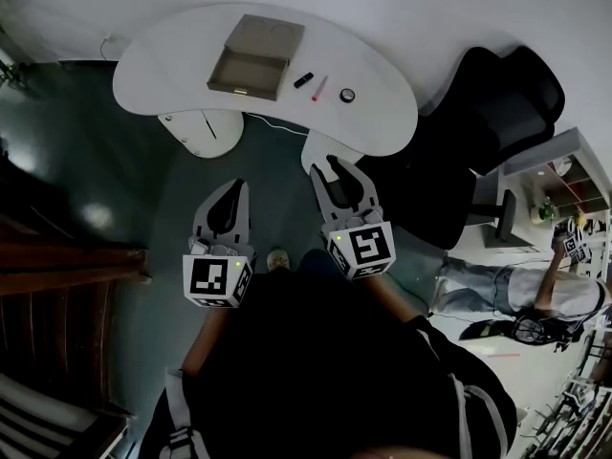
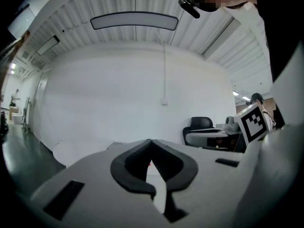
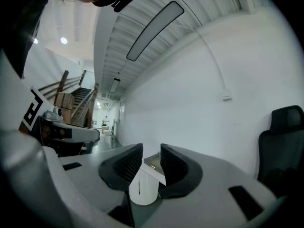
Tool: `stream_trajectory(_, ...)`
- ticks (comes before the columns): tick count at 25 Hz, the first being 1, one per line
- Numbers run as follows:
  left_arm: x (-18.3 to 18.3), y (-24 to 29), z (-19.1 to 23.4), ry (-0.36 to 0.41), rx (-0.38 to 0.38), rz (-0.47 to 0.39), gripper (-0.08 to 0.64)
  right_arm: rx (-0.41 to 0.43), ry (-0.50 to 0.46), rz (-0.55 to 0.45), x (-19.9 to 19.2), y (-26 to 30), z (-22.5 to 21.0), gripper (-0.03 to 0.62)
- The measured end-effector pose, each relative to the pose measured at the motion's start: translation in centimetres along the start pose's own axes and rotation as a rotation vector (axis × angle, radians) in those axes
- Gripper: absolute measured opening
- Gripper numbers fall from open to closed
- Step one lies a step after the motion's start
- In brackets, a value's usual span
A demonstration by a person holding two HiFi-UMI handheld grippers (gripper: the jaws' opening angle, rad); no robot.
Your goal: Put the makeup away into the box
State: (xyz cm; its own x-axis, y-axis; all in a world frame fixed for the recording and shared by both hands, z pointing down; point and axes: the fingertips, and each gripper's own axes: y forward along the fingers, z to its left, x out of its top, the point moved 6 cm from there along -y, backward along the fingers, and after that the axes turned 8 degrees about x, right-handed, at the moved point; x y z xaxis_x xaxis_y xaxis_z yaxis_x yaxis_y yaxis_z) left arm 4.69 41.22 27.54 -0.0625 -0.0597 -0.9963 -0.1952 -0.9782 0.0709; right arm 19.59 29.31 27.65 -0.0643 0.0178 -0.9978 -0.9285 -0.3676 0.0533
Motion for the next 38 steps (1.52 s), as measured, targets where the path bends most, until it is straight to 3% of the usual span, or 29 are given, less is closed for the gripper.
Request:
stream_trajectory(14, -0.3, 3.0, 1.5, -0.017, -0.047, 0.009, 0.003, -0.017, 0.005, -0.006, 0.0, 2.6, -1.0, 0.178)
stream_trajectory(22, -0.4, 7.1, 2.6, -0.031, -0.052, 0.013, 0.003, -0.015, 0.001, 0.012, -0.3, 6.2, -3.8, 0.179)
stream_trajectory(38, 0.3, 22.5, 6.5, -0.058, -0.09, 0.06, 0.003, -0.017, 0.003, 0.095, -2.2, 17.8, -13.7, 0.183)
